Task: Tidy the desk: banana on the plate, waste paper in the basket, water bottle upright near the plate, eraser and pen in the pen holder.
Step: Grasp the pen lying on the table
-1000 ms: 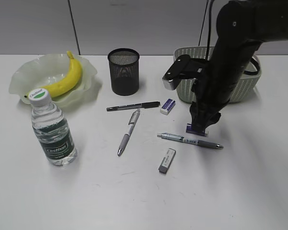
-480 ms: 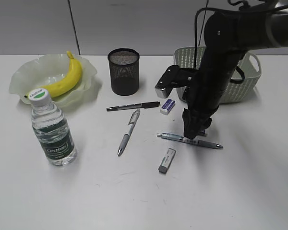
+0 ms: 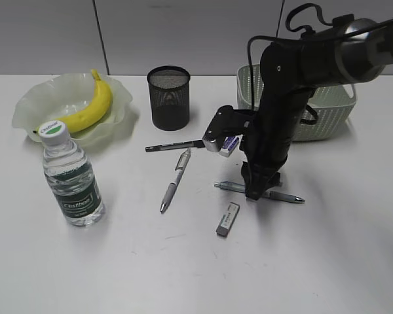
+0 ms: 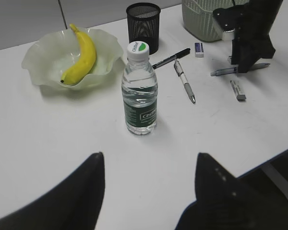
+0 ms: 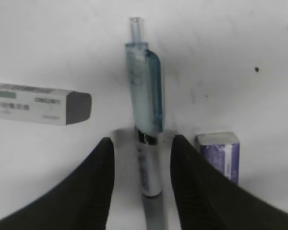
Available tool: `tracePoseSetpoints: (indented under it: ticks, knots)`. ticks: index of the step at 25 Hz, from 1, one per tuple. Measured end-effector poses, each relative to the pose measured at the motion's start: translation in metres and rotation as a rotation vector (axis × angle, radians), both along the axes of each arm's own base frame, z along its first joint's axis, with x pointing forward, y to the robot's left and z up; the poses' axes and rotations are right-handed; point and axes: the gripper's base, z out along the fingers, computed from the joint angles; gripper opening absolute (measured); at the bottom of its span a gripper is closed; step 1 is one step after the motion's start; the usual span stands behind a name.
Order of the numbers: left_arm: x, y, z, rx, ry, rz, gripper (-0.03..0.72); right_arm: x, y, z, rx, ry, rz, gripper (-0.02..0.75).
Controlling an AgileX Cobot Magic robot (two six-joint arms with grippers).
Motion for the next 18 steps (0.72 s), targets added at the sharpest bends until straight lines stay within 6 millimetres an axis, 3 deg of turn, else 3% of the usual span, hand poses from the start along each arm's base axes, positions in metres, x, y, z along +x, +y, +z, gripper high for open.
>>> tracePoseSetpoints:
  ticks: [14,18]
  knots:
    - [0.000,0.000,0.000,0.000,0.000,0.000,0.444,0.001,0.000,-0.008,-0.013,0.002,0.001,0.316]
    - [0.000,0.000,0.000,0.000,0.000,0.000,0.444,0.001,-0.001,-0.012,-0.019,0.009,0.002,0.260]
